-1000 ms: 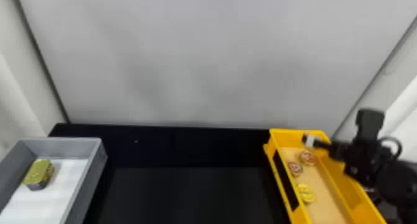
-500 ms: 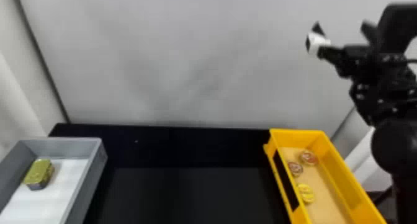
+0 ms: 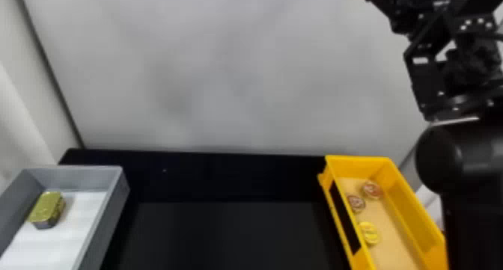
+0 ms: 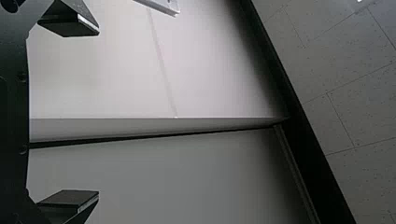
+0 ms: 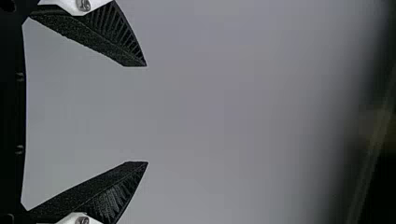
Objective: Pick up the round yellow can and place it in the yellow rectangular box
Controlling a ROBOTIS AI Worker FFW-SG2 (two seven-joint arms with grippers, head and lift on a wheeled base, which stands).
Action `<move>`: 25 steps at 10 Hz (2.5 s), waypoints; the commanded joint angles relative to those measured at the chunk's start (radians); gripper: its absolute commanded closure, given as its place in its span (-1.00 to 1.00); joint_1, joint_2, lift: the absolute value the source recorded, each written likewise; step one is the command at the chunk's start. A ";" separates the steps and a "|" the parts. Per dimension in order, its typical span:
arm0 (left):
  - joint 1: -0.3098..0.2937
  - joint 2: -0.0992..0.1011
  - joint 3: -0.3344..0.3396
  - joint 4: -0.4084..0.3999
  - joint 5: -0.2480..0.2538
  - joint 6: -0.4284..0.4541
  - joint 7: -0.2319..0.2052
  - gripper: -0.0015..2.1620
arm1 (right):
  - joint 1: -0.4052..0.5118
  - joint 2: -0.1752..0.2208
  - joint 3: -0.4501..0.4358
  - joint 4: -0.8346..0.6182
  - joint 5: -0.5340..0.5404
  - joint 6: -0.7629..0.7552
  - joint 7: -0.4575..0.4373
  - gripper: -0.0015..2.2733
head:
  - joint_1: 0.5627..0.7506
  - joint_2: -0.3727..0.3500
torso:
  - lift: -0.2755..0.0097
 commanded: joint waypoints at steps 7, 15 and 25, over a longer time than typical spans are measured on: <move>-0.002 0.002 -0.001 0.001 -0.003 -0.003 0.001 -0.95 | -0.021 0.065 0.021 -0.035 0.077 -0.056 0.006 -1.00 | -0.01 -0.42 | 0.87; -0.002 0.002 -0.001 0.001 -0.005 -0.003 0.001 -0.95 | -0.022 0.065 0.024 -0.038 0.074 -0.057 -0.001 -1.00 | -0.01 -0.42 | 0.87; -0.002 0.002 -0.004 0.001 -0.005 -0.003 0.001 -0.95 | -0.024 0.064 0.029 -0.043 0.074 -0.060 -0.004 -1.00 | -0.01 -0.42 | 0.87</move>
